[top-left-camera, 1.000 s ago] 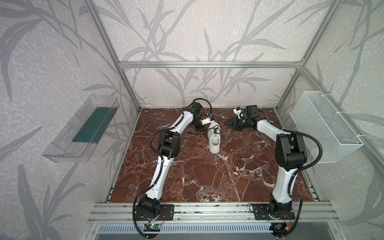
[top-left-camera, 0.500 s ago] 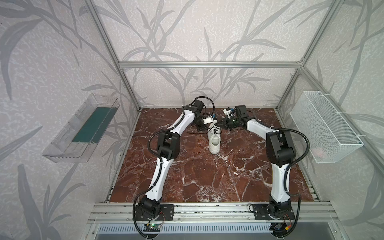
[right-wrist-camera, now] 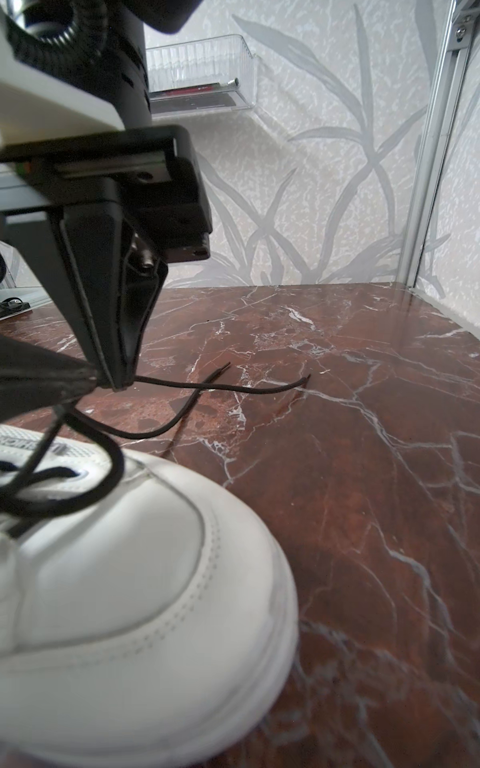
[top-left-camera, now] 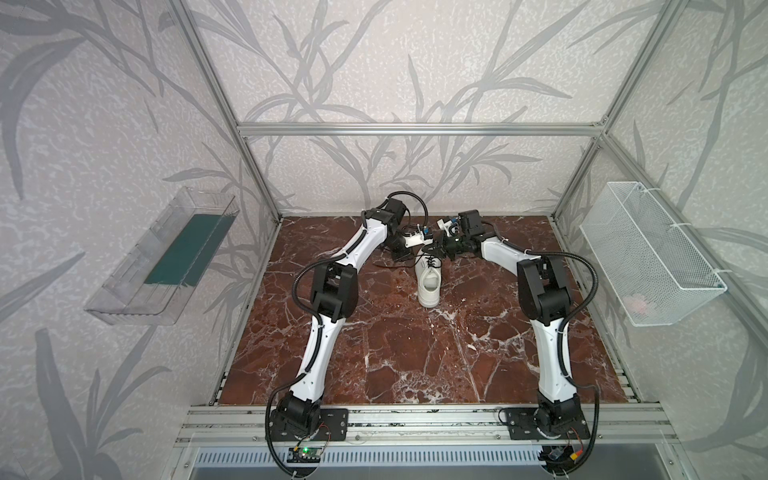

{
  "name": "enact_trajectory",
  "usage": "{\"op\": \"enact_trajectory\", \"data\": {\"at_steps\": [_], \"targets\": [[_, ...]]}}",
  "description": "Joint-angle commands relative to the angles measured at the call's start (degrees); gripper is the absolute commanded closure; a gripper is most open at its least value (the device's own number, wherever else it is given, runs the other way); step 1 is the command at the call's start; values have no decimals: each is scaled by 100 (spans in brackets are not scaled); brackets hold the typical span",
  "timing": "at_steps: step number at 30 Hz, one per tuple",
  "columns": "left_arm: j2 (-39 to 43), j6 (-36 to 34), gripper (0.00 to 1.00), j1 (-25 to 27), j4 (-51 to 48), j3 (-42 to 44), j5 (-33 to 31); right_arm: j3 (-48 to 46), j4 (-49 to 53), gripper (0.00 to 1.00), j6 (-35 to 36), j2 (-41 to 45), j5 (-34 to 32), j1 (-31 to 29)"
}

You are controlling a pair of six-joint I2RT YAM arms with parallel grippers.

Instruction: Tie the shoes

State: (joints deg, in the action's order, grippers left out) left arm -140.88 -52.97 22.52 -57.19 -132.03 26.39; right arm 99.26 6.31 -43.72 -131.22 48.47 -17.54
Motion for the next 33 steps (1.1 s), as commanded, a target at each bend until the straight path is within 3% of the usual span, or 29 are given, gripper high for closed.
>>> {"op": "enact_trajectory", "data": {"at_steps": [1,6,22,33], "targets": [[337,-179,100,24,-196,72,16,402,437,97,148,-188,-74,-61],[408,-195,100,24,-196,97,-61,475,1127,100,492,-185,-594,-74],[843,-247,100,32,164,483,-169,645,2002,100,1031,-97,-1117,-76],[921,-495,100,333,265,635,-126,671,1686,99,886,84,-532,-50]]}}
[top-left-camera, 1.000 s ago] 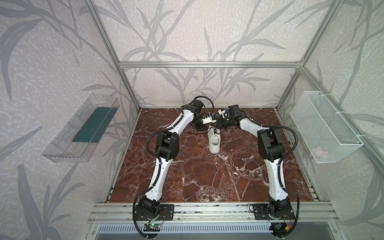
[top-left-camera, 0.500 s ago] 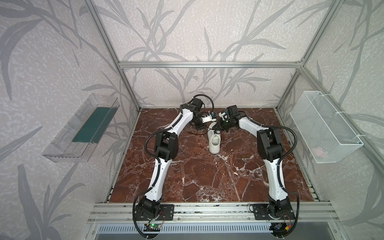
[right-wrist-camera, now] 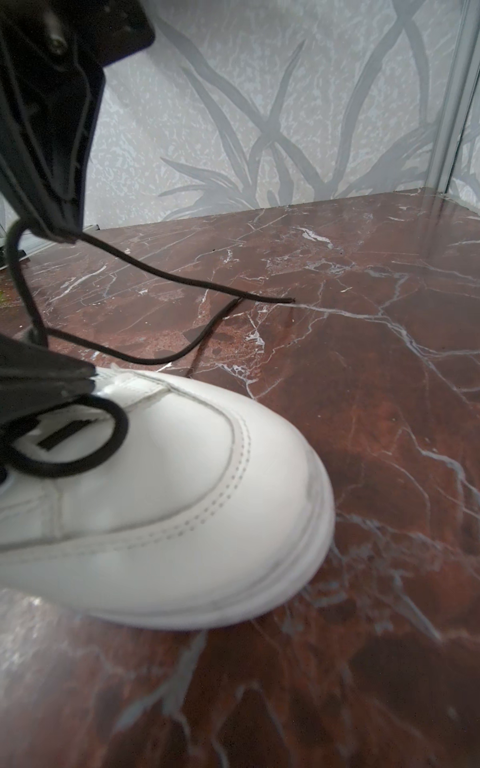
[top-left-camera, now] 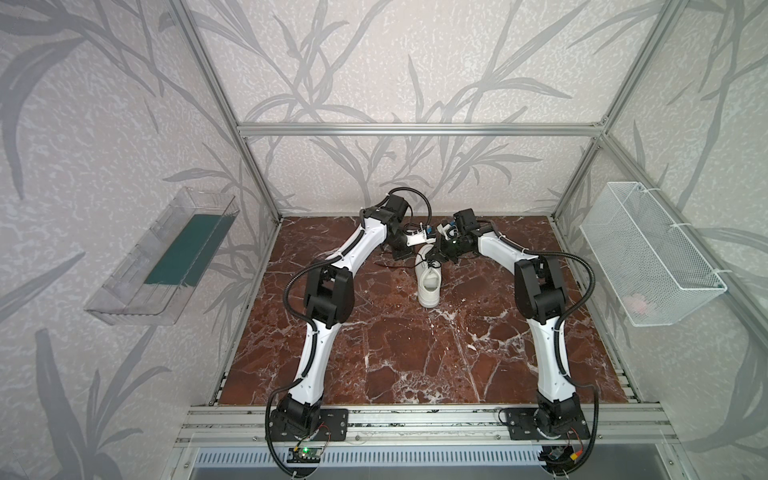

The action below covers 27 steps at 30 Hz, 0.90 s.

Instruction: Tie the shoes

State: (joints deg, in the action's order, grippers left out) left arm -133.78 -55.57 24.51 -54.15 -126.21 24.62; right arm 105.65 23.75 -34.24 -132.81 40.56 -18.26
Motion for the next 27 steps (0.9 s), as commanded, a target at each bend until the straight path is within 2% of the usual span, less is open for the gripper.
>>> {"op": "enact_trajectory", "data": {"at_steps": [1,5,10,16,27], "targets": [[193,-235,100,155,-26,55,45,-3,-167,97,-127,291,324,33],[126,-226,100,195,-30,-29,42,-144,-485,88,-460,469,535,123],[66,-230,100,223,-43,-82,51,-369,-708,84,-583,723,630,281],[-66,-193,100,258,-44,-199,82,-996,-1007,84,-654,1060,690,539],[-261,133,100,271,-78,-526,121,-2404,-1523,92,-543,1416,863,858]]}}
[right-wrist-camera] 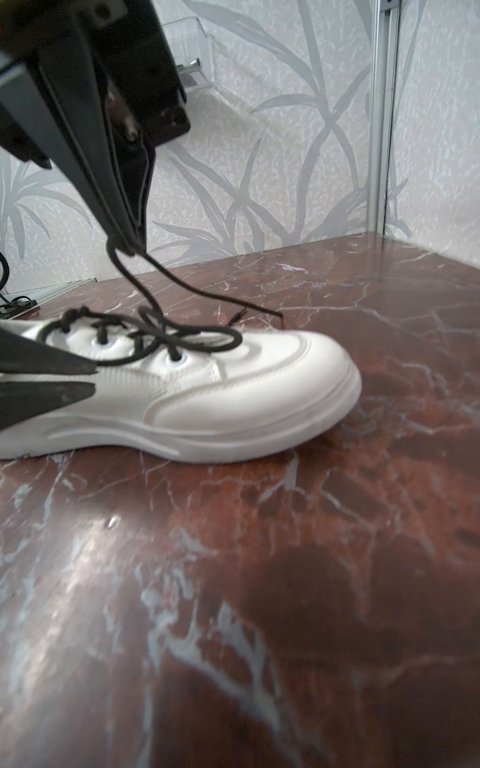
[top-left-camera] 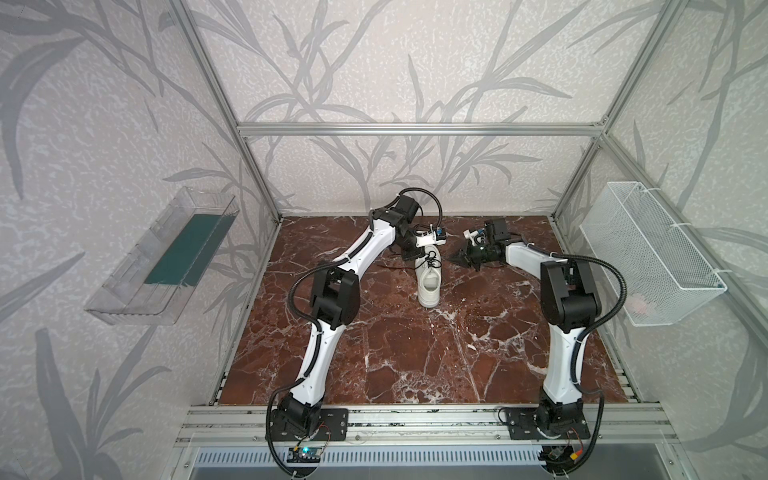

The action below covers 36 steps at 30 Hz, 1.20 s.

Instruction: Tie the shoes

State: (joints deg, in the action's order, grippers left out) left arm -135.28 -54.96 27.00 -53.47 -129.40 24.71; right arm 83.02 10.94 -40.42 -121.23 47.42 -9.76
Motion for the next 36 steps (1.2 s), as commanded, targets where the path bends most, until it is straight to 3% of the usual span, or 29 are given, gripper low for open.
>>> {"op": "enact_trajectory", "data": {"at_steps": [1,22,29,36], "targets": [[-125,82,100,18,-155,-217,122,-224,-305,92,52,258,201,9],[-287,134,100,172,-216,-285,100,-750,-1627,93,-745,204,881,-87],[-306,152,100,183,-232,-287,67,-734,-1421,93,-659,184,720,-104],[-345,161,100,202,-243,-287,89,-804,-1920,93,-1002,102,984,-149]]}}
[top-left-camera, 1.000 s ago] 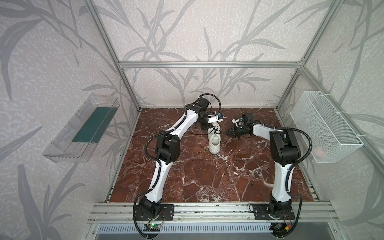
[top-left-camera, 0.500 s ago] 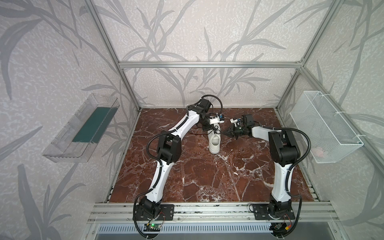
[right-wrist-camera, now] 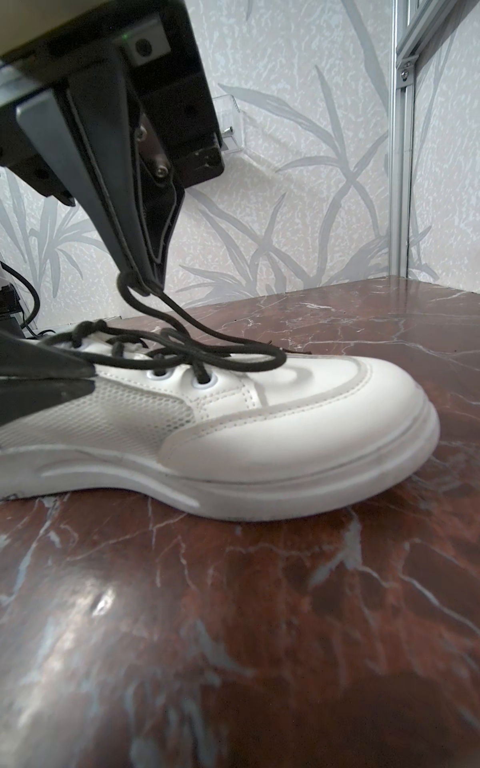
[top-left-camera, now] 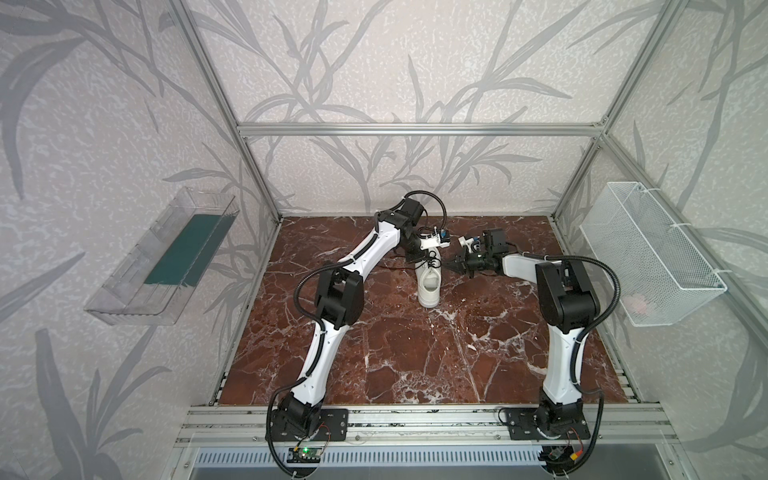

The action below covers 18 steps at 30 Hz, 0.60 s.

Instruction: Tie the shoes

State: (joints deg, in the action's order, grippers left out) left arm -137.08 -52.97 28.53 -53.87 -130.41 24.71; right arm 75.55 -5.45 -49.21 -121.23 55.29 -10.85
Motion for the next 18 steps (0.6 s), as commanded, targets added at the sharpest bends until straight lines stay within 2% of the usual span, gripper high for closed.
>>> {"op": "enact_trajectory", "data": {"at_steps": [1,7,18], "targets": [[-170,-38,100,48,-209,-187,87,-73,-355,93,-168,117,238,-38],[-219,-29,100,81,-217,-190,95,-176,-1049,93,-671,80,465,-49],[-249,46,100,91,-225,-213,114,-181,-1163,92,-749,-80,486,-128]]}}
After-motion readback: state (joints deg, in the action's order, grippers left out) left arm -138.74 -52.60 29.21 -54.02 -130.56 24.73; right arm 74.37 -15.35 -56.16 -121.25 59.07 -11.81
